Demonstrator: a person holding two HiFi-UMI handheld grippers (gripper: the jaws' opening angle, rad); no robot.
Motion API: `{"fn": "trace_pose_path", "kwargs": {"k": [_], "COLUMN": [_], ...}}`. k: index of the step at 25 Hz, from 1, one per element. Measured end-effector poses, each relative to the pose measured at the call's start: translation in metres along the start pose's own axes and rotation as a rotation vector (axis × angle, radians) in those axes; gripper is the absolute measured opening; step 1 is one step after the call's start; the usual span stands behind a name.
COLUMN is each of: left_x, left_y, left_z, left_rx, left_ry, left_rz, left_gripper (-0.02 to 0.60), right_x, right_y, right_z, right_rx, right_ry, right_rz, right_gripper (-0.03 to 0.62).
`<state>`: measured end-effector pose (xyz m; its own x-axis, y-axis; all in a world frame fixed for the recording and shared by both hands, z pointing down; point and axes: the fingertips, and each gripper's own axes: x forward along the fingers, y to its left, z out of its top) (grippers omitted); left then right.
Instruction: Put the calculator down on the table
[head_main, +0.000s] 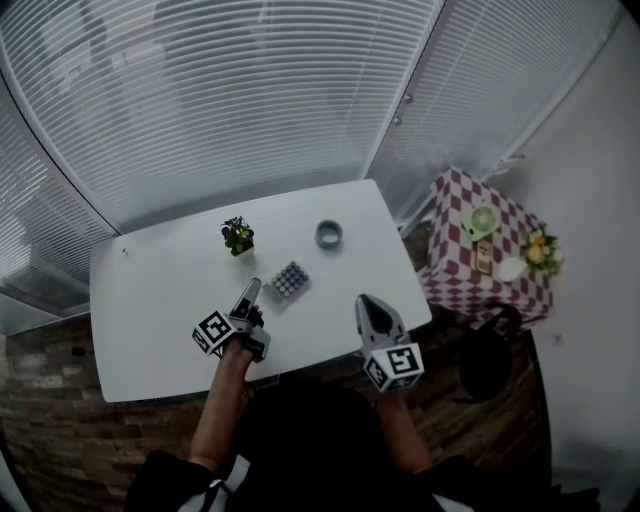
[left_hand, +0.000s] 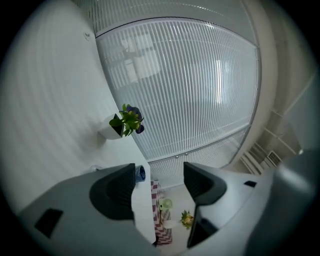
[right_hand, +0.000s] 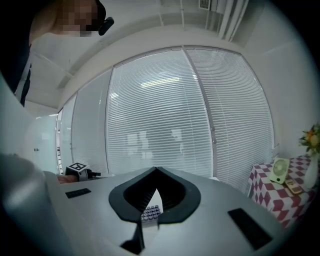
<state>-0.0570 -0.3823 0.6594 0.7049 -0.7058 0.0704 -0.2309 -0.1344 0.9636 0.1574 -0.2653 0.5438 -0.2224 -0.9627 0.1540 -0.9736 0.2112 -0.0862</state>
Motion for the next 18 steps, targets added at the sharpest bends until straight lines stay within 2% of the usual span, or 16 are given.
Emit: {"fn": "trace_pose_path", "kwargs": {"k": [6, 10, 12, 14, 16, 18], "left_x": [-0.015, -0.02, -0.026, -0.032, -0.037, -0.044], "left_y": [-0.008, -0.032, -0.036, -0.034, -0.044, -0.058], "left_z": [0.016, 0.022, 0.024, 0.027, 0.03, 0.034], "left_rx": [-0.062, -0.032, 0.038, 0.149, 0.278, 0.446], "left_ry": [-0.054, -0.068, -0.071, -0.067, -0.064, -0.062], "left_rz": [-0.056, -0.114, -0.097, -0.041, -0.026, -0.014], "left_gripper": [0.282, 0.282, 0.282, 0.282, 0.282, 0.282], "right_x": [0.002, 0.002, 0.001, 0.0, 0.0, 0.0], "right_y": [0.005, 0.007, 0.008, 0.008, 0.008, 0.008], "right_z": [-0.001, 0.0, 0.001, 0.0, -0.001, -0.001], "right_rx": [-0.002, -0.002, -0.002, -0.004, -0.008, -0.013], "right_ry": [0.002, 0.001, 0.0, 0.001, 0.004, 0.005], "right_rz": [0.01, 0.014, 0.017, 0.017, 0.019, 0.019], "right_gripper": [0.006, 0.006, 0.006, 0.006, 0.006, 0.006]}}
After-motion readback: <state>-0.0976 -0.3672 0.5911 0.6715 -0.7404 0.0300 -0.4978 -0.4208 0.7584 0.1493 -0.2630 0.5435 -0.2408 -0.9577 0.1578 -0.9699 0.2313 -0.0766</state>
